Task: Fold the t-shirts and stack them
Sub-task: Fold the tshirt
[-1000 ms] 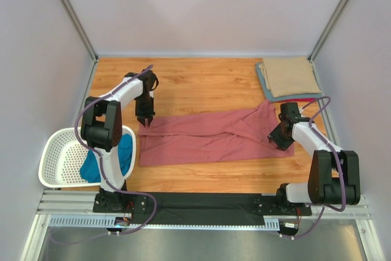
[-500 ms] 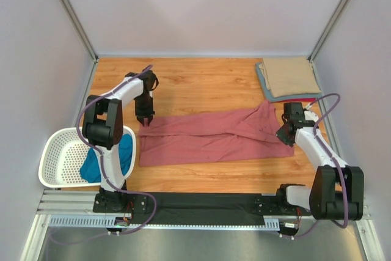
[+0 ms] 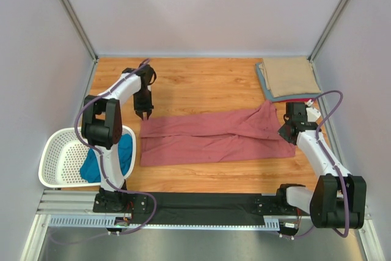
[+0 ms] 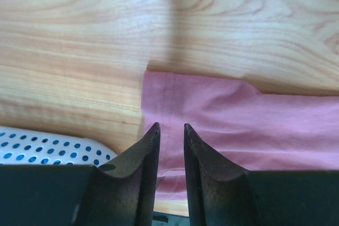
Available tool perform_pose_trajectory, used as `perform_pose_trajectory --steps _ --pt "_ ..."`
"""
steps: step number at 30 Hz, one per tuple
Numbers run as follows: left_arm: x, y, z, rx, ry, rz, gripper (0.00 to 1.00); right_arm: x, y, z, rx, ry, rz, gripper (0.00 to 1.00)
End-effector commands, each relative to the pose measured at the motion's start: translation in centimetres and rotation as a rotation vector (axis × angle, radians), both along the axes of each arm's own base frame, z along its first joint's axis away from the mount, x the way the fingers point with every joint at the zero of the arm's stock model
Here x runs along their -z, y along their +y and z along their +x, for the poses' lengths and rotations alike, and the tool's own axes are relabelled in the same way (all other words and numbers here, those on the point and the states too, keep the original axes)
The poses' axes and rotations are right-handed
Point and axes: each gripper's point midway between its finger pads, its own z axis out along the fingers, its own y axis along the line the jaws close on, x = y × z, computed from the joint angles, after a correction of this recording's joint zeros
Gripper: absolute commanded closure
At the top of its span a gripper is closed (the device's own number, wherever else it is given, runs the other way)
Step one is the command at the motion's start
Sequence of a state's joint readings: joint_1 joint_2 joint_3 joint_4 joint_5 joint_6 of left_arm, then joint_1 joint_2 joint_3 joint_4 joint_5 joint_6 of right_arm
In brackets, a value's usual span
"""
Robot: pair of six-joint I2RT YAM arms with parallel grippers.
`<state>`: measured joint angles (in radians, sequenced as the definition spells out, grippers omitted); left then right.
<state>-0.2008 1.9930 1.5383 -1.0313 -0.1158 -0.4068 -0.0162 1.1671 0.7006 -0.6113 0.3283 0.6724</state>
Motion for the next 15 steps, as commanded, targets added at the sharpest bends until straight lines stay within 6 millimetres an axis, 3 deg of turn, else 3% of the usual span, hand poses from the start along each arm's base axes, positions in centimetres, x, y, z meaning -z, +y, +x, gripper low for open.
perform_pose_trajectory --steps 1,10,11,13,15 --pt "-0.9 0.5 1.3 0.039 -0.031 0.021 0.68 -2.0 -0.5 1.9 -0.009 -0.086 -0.021 1.0" --pt "1.3 1.1 1.0 0.087 0.031 0.053 0.68 -3.4 0.3 3.1 -0.049 -0.123 0.01 1.0" --pt "1.5 1.1 1.1 0.092 0.036 0.056 0.71 -3.7 0.3 3.3 -0.052 -0.126 0.011 1.0" --pt "2.0 1.2 1.3 0.092 0.056 0.066 0.92 -4.4 0.0 3.1 -0.04 -0.11 -0.002 1.0" --pt "2.0 1.6 1.4 0.081 0.058 0.094 1.0 -5.5 -1.1 3.0 -0.006 -0.113 -0.033 1.0"
